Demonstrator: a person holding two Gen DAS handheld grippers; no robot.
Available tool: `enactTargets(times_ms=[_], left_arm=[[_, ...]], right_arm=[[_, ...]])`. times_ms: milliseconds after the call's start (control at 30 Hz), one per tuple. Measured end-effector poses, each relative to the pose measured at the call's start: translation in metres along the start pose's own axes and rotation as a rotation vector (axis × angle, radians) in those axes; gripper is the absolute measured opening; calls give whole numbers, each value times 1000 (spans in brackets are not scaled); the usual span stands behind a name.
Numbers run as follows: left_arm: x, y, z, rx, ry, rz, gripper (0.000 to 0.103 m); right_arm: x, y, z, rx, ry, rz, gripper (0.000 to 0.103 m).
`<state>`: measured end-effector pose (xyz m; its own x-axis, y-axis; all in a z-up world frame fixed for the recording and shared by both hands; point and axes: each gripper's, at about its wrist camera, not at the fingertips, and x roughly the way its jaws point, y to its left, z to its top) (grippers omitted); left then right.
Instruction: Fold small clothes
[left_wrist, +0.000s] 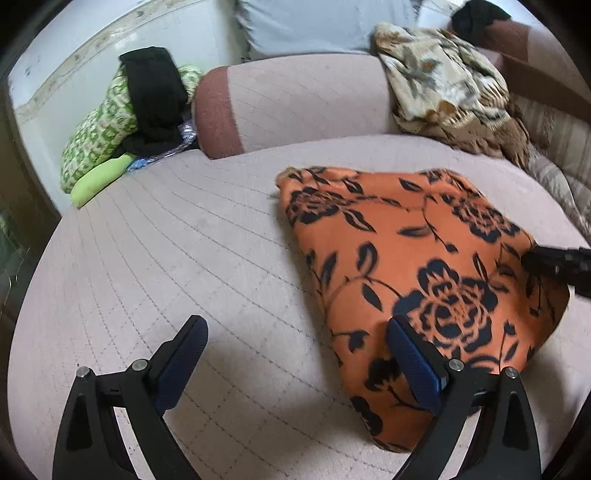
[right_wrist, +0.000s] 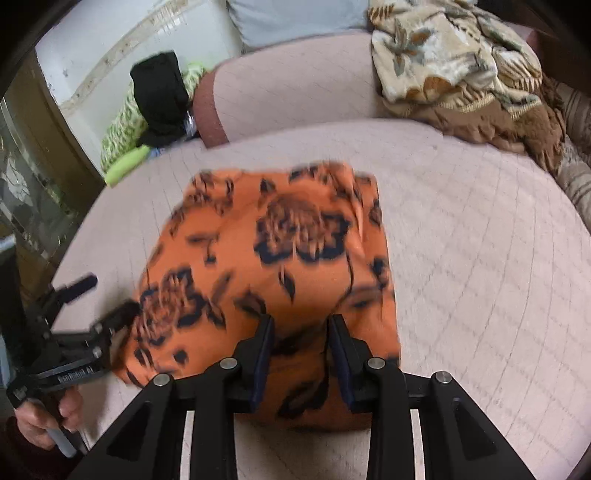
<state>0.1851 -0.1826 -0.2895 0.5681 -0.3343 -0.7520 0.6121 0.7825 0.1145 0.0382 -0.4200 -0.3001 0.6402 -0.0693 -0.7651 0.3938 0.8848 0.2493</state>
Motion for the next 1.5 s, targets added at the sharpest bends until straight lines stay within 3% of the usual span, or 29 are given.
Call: enactTargets(times_ms=[133,233,367,600,833,967,1067,1500], left_arm=[[11,14,2,-68,26,8,98],[23,19,0,-89,69,3,98],[28,17,-2,-87,76,-1,98],[15,22,3,-116,37,-15,98],[0,25,9,-132,-42,14,98],[3,26,9,-138,-30,19,98],[4,27,9,-136,-29,19,98],[4,25,7,-129,-27,10,98]], right_arm=[[19,-2,33,12,-10,-18,34],[50,-4,49,37,36,-38,34],[83,-12,51,81,77,-14,46],[46,-11,45,73,24,2,54],[4,-12,28,54,-24,23,55],[8,-3,14,34,13,61,55],[25,0,-2,5,69,26,55],[-2,-24,17,107,-25,65,55]])
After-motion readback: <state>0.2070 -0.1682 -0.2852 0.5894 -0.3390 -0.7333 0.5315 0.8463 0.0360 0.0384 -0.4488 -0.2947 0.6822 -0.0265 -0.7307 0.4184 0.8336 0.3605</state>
